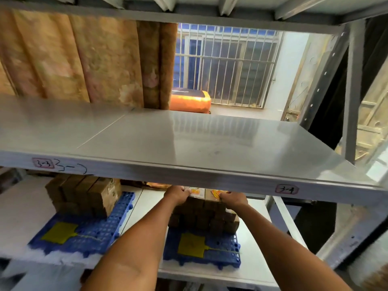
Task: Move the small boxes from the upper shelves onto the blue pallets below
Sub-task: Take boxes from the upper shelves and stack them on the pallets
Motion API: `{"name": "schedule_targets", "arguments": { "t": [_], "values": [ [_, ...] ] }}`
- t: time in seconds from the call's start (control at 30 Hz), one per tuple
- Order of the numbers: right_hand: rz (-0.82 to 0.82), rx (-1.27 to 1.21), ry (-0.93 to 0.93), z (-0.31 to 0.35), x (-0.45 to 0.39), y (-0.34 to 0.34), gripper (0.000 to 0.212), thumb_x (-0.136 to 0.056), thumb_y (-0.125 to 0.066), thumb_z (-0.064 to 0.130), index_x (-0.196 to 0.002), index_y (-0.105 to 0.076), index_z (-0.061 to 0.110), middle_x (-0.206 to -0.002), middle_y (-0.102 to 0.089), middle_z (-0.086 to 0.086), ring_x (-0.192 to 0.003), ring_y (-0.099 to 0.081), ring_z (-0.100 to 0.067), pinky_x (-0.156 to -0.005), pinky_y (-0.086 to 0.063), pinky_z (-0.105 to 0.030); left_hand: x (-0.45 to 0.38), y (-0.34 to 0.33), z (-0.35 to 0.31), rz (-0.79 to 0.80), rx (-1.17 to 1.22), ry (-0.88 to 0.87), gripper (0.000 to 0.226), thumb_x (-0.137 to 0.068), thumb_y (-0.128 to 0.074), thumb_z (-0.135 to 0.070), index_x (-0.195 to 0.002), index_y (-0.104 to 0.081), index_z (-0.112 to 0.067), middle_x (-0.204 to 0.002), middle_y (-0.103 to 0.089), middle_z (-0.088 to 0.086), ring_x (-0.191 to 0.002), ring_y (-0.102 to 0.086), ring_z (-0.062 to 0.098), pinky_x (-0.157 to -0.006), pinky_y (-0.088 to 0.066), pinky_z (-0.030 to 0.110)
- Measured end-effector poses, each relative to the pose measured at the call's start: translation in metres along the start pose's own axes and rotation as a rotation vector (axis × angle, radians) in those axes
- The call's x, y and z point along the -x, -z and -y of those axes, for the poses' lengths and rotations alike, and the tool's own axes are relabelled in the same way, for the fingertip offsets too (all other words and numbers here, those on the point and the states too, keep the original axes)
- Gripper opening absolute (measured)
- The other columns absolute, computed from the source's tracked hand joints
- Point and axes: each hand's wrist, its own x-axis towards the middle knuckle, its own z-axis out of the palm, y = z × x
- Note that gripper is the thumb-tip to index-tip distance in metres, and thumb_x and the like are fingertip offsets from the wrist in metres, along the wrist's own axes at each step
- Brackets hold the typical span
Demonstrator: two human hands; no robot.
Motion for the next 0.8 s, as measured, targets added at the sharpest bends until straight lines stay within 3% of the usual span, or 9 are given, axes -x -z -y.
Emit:
{"name": "schedule_targets", "arguments": {
  "t": [0.1, 0.2, 0.3, 0.43, 0.67, 0.8],
  "values": [
    [-0.032, -0.007, 0.031, 0.0, 0.0, -0.003, 0.026, -0.099, -0.058, 0.034, -0.08, -0.063, 0.017, -0.093, -0.065, -0.012, -0.09, -0.063, -0.028, -0.088, -0.053, -0.039, 0.0, -0.003, 0.001, -0.014, 0.032, -0.019, 0.055, -0.103, -0.051, -0.04, -0.148, -0.045, -0.01, -0.152, -0.048, 0.015, -0.137, -0.048, 0.034, -0.113, -0.041, 0.04],
    [-0.059, -0.019, 0.043, 0.0, 0.004, -0.004, 0.034, -0.105, -0.047, 0.033, -0.116, -0.07, 0.01, -0.119, -0.07, -0.015, -0.108, -0.065, -0.034, -0.09, -0.049, -0.037, -0.001, -0.006, 0.004, -0.03, 0.078, -0.027, 0.056, -0.105, -0.042, -0.042, -0.151, -0.042, -0.01, -0.154, -0.046, 0.017, -0.137, -0.048, 0.036, -0.114, -0.04, 0.041],
    [-0.104, 0.022, 0.052, 0.002, 0.018, -0.002, 0.046, -0.108, -0.036, 0.033, -0.126, -0.068, 0.005, -0.132, -0.066, -0.021, -0.118, -0.062, -0.038, -0.096, -0.047, -0.038, 0.004, -0.004, 0.008, -0.034, 0.064, -0.044, 0.053, -0.107, -0.031, -0.039, -0.144, -0.051, -0.006, -0.147, -0.053, 0.02, -0.131, -0.053, 0.037, -0.112, -0.041, 0.042],
    [-0.154, 0.119, 0.067, 0.002, 0.045, -0.01, 0.05, -0.11, -0.031, 0.037, -0.137, -0.06, 0.007, -0.138, -0.062, -0.021, -0.126, -0.059, -0.038, -0.104, -0.045, -0.041, 0.025, 0.0, 0.021, 0.004, -0.027, -0.117, 0.054, -0.107, -0.029, -0.038, -0.152, -0.043, -0.013, -0.16, -0.039, 0.014, -0.146, -0.038, 0.033, -0.12, -0.03, 0.04],
    [-0.173, 0.227, 0.108, 0.003, 0.129, -0.042, 0.052, -0.109, -0.035, 0.042, -0.141, -0.052, 0.006, -0.146, -0.055, -0.02, -0.13, -0.056, -0.038, -0.105, -0.045, -0.043, 0.098, 0.026, 0.07, -0.029, -0.161, -0.213, 0.055, -0.105, -0.025, -0.046, -0.154, -0.039, -0.025, -0.161, -0.04, 0.003, -0.145, -0.039, 0.027, -0.117, -0.033, 0.041],
    [-0.141, 0.247, 0.172, 0.007, 0.206, -0.061, 0.048, -0.109, -0.035, 0.042, -0.134, -0.054, 0.007, -0.14, -0.059, -0.018, -0.127, -0.057, -0.037, -0.1, -0.046, -0.044, 0.17, 0.048, 0.111, -0.073, -0.203, -0.199, 0.057, -0.106, -0.024, -0.045, -0.155, -0.035, -0.018, -0.163, -0.034, 0.009, -0.147, -0.035, 0.029, -0.117, -0.03, 0.042]
  ]
}}
